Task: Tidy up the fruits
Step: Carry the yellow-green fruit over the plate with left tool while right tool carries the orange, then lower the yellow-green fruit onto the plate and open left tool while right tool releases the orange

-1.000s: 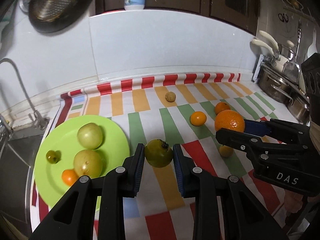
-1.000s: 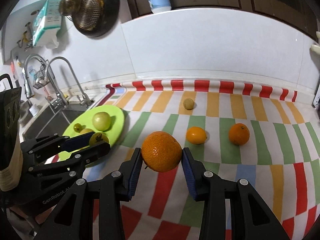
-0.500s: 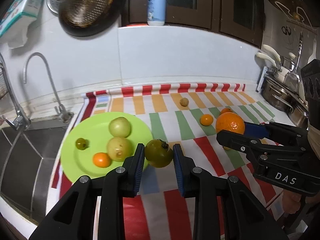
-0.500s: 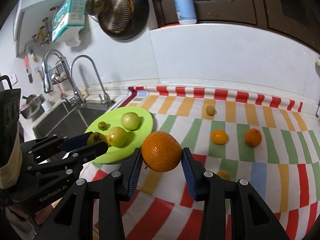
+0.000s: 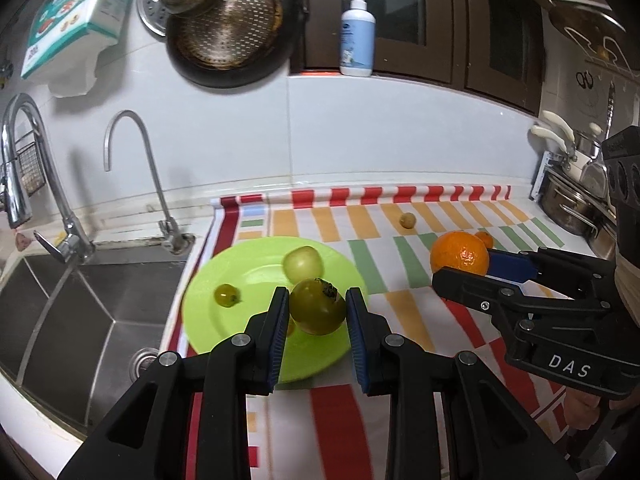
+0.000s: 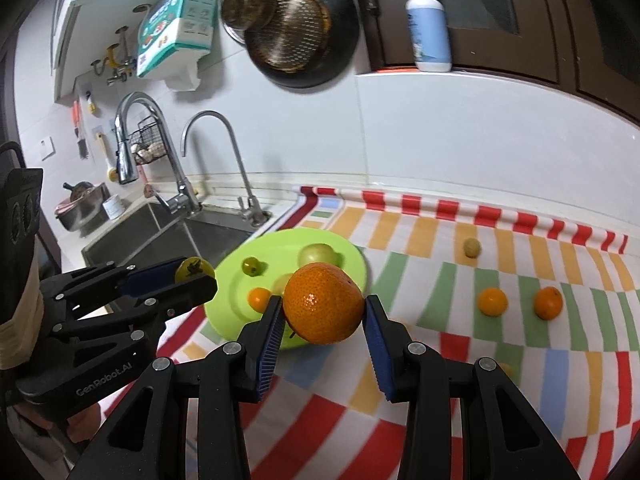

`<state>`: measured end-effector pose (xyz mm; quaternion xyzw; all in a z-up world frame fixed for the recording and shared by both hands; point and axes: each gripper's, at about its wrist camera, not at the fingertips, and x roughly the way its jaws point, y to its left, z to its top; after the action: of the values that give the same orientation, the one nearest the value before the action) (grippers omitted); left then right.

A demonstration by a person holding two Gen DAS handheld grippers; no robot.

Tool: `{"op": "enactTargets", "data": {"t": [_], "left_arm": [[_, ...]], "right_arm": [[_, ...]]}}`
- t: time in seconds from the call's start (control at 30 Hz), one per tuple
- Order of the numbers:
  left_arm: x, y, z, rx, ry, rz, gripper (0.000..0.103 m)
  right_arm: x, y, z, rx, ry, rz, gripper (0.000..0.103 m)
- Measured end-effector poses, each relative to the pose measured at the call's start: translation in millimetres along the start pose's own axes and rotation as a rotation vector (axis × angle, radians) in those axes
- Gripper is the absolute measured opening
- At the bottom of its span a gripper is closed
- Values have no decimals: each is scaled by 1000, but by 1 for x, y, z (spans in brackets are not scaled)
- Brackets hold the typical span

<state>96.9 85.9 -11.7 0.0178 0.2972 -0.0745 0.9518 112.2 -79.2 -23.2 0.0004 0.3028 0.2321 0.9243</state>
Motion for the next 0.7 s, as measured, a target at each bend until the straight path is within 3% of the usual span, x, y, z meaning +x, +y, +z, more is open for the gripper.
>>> {"op": "enactTargets", "data": {"t": [0.33, 0.7], "left_arm": [[7, 46, -1, -20, 9, 33, 29], [36, 84, -2, -21, 45, 29, 29]], "right_arm": [[28, 34, 18, -35, -12, 28, 41], [78, 61, 29, -50, 35, 42, 41]]}}
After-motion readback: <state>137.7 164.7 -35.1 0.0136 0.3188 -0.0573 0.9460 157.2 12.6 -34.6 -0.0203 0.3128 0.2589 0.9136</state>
